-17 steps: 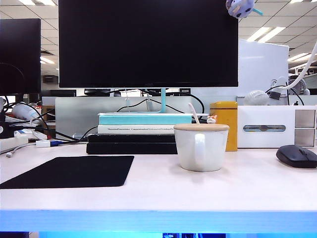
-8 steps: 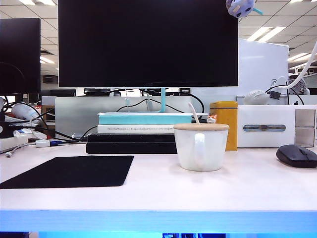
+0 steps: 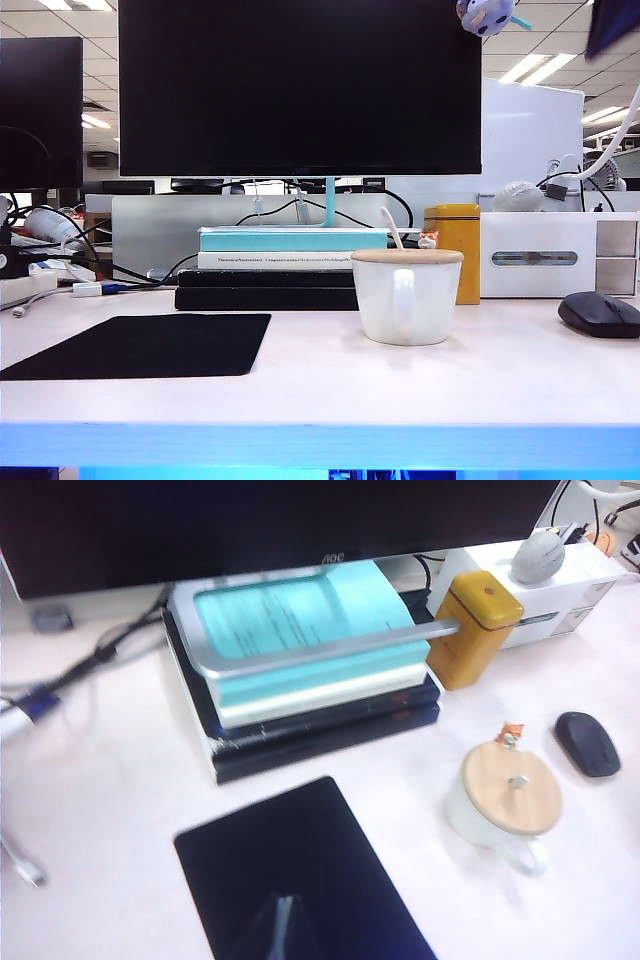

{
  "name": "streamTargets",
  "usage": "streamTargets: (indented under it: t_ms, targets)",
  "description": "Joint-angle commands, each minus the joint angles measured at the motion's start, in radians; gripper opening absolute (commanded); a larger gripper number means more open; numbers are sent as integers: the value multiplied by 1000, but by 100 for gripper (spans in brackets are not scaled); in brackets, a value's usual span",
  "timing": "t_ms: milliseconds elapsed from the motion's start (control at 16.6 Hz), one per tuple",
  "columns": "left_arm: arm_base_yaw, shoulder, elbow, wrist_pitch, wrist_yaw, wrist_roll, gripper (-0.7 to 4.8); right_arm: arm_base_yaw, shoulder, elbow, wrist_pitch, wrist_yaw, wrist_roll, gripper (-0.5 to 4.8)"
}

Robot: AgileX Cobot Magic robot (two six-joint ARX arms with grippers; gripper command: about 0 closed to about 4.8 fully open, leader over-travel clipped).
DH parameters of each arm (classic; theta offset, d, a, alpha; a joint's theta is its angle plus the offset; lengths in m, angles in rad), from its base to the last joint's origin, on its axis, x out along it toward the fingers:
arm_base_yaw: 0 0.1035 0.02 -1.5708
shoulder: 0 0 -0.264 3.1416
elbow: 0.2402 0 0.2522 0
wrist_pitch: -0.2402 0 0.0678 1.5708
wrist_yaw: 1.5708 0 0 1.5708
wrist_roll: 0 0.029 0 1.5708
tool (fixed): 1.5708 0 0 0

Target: Place the black mouse on the black mouse pad.

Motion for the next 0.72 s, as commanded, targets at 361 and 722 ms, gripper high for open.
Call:
streamTargets:
  t_ms: [361,722]
  targets:
    - [-1,-4,6,123,8,10,-5,-1,143,5,-185,-60,-24,40]
    - [-1,-4,9,137,8,10,-5,14,297,5,-217,-63,-69,479]
